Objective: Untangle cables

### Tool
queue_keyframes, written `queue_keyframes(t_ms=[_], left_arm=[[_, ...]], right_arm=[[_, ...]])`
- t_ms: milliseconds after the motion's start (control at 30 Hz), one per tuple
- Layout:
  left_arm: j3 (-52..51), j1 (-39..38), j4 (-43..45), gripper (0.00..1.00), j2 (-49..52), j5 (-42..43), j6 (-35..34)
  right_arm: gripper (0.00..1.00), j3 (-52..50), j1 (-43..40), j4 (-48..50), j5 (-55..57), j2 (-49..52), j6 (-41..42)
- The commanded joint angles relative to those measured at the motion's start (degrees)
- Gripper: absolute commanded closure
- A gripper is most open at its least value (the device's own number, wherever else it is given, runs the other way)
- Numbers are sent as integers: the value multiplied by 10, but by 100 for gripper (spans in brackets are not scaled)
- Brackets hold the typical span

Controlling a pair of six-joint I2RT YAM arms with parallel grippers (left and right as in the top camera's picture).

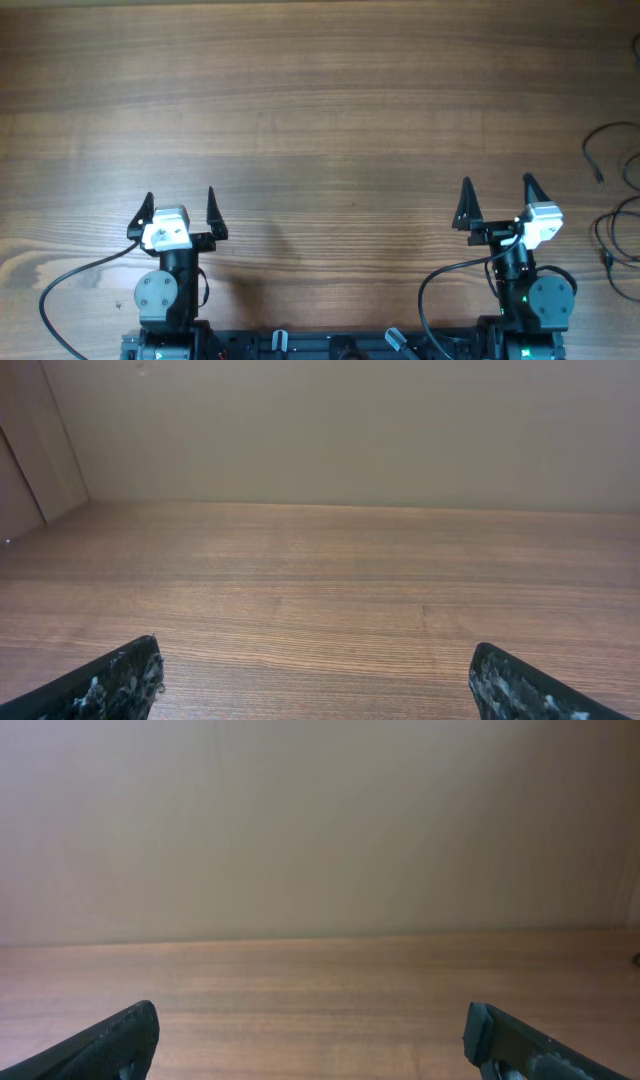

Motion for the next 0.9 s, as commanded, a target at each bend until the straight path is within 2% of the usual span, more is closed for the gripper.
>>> queue_keyframes(t_ms=[0,467,867], left_arm=[[-1,5,-2,0,-6,5,11],[-1,5,-2,0,-6,5,11],[-1,5,-2,0,-6,5,11]], right_arm=[[0,-5,-6,6,-9,-12,-5],[0,-32,-7,59,-23,-12,-3],[0,-32,-39,37,-63,-12,-3]])
